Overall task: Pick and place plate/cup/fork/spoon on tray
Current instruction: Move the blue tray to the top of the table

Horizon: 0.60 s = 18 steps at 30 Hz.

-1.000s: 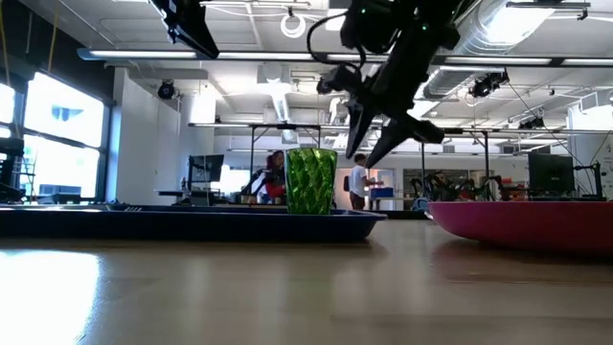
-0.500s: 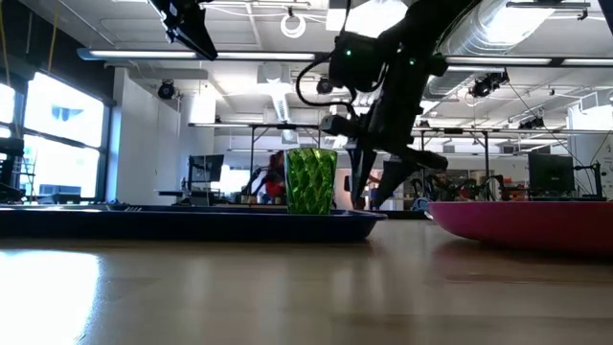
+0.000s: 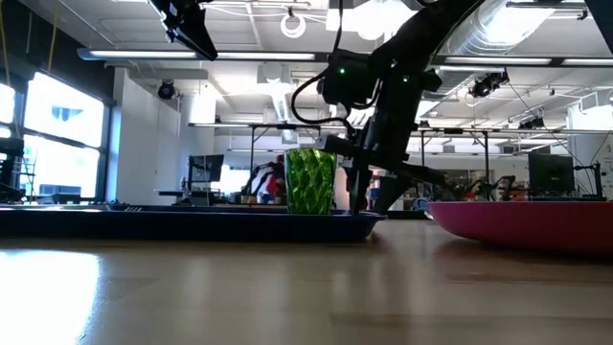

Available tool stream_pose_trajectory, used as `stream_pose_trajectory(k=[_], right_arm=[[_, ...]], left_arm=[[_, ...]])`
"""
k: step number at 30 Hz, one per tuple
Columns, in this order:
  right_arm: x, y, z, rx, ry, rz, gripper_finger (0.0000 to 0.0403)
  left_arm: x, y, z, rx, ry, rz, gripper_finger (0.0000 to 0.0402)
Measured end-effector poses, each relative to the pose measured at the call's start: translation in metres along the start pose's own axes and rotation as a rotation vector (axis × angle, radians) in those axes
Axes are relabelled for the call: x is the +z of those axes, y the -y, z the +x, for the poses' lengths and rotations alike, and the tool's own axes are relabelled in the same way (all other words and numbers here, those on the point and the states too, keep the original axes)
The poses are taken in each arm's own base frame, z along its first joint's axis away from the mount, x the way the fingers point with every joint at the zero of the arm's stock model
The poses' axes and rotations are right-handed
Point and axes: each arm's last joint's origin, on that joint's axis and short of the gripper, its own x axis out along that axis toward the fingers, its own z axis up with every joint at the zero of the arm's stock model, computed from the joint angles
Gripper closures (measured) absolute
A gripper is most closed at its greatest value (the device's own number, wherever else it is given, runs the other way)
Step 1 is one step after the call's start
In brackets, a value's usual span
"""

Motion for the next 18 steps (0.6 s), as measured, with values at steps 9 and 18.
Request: stream_pose_trajectory(k=[9, 18], right_arm=[[0.0038, 0.0032, 0.0008, -0.016, 0.003, 0.065, 0.0329], [0.0079, 0.0074, 0.0008, -0.049, 0.029, 0.149, 0.0354]], left_arm=[[0.0000, 0.0000, 0.0000, 0.000, 0.000, 0.000, 0.0321], [0.0000, 0.0000, 0.0000, 0.000, 0.000, 0.000, 0.0321]])
